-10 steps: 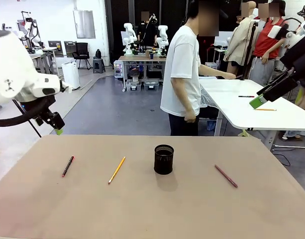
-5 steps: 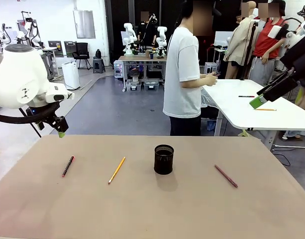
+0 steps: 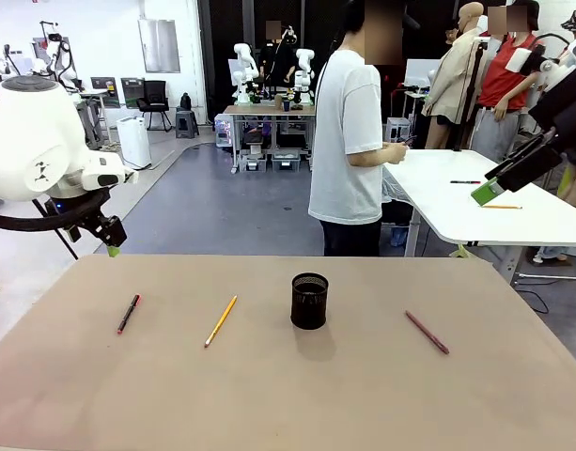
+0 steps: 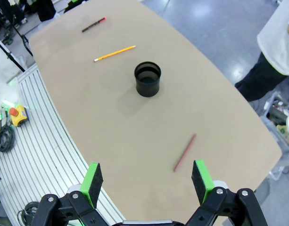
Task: Place the pens into the pen holder.
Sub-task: Pick up a writing instrument from the table and place it into the Pen holder.
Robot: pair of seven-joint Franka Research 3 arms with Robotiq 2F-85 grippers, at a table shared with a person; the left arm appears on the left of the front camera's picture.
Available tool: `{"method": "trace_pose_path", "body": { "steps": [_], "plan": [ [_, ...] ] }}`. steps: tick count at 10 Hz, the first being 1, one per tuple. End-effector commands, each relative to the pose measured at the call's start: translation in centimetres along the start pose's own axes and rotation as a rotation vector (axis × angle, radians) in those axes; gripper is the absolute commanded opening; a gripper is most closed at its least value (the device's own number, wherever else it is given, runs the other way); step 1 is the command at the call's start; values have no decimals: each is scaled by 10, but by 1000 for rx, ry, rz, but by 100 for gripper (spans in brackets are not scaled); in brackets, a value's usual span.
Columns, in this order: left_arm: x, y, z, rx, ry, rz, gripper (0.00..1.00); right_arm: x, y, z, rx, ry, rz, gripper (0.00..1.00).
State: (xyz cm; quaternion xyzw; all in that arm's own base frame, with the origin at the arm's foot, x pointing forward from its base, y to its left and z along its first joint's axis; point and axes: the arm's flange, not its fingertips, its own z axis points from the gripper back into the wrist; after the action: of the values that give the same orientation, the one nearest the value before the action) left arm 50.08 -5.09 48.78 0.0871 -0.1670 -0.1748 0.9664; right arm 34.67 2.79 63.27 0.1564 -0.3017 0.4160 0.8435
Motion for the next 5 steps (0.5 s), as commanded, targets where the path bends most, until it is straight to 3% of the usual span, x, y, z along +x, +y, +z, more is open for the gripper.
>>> {"method": "trace_pose_path", "body": {
  "steps": [1,2,5],
  "plan": [
    [9,2,-22,6,55,42,100,0,1,1,11,-11,0,100],
    [13,8,-38,-20,104,78,100,0,1,1,11,-11,0,100],
    [24,-7,-89,64,231,146,100,0,1,1,11,-11,0,100]
  ]
}}
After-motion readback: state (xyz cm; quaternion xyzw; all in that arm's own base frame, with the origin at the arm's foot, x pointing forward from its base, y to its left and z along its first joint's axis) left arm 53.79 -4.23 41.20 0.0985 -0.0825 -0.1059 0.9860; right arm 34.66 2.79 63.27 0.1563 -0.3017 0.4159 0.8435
